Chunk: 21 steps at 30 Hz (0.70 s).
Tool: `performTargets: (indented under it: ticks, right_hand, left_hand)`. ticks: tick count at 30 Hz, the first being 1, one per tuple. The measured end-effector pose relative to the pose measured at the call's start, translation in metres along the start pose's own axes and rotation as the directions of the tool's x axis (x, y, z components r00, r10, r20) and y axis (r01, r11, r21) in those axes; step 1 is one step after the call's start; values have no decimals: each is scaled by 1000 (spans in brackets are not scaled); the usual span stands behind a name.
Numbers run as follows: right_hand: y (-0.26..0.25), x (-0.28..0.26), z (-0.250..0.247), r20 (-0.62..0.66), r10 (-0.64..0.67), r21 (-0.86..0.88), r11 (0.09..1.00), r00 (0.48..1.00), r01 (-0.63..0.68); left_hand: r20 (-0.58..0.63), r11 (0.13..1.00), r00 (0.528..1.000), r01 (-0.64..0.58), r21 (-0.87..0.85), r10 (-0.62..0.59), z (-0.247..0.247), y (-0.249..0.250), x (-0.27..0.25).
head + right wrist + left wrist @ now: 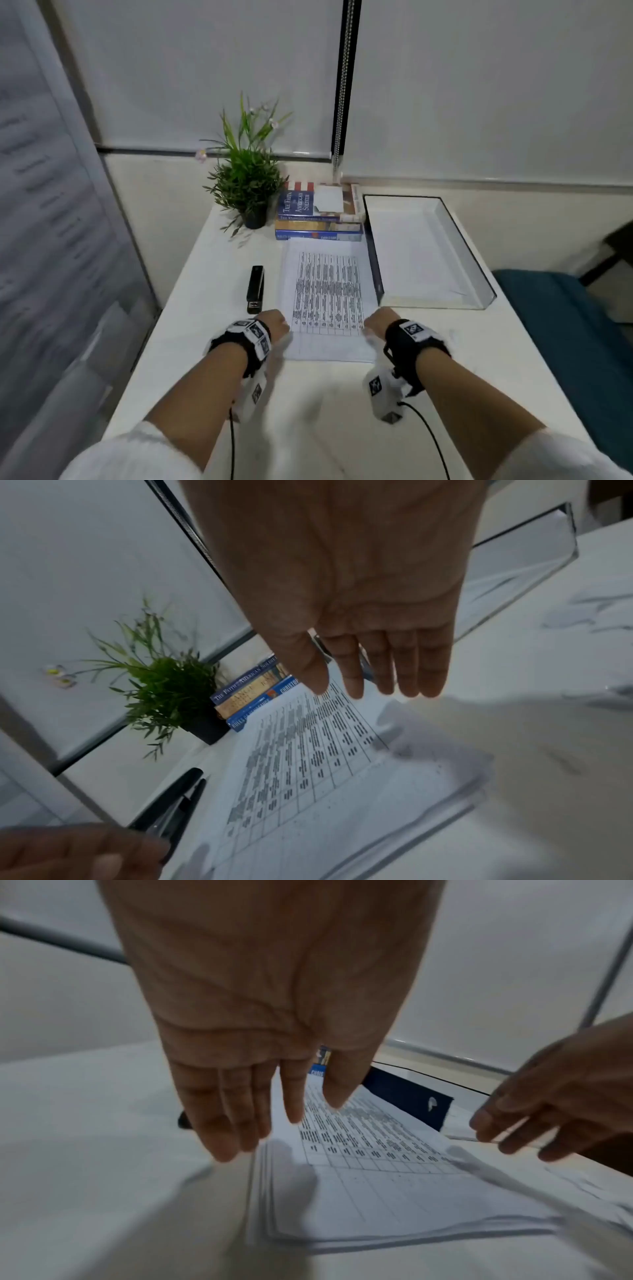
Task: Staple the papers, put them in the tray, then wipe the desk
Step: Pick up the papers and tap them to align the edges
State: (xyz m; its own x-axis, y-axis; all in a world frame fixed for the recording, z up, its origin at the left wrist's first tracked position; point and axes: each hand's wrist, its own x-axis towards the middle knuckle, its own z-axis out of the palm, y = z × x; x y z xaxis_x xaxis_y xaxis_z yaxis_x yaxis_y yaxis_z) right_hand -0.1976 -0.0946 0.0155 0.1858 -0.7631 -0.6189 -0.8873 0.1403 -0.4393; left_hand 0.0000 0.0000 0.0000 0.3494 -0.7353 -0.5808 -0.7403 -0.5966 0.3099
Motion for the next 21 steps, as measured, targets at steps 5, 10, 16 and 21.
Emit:
performTargets:
  ticks: [5,10,16,21]
  right_hand:
    - [3,19,12,-22,116,13,993,993,-116]
    - [2,41,13,-5,155,9,988,988,-155]
    - [14,46,5,42,26,-71,997,999,-23]
    - [24,40,5,14,-15,75,997,1000,13]
  left_hand:
    - [-53,951,980,172,-258,-191,12,2,31]
    - [-14,879,960,249,-407,-279,6,15,47]
    - [-43,876,967,206,-436,-249,13,19,42]
    - [-136,830,977,62,-554,-163,21,1,21]
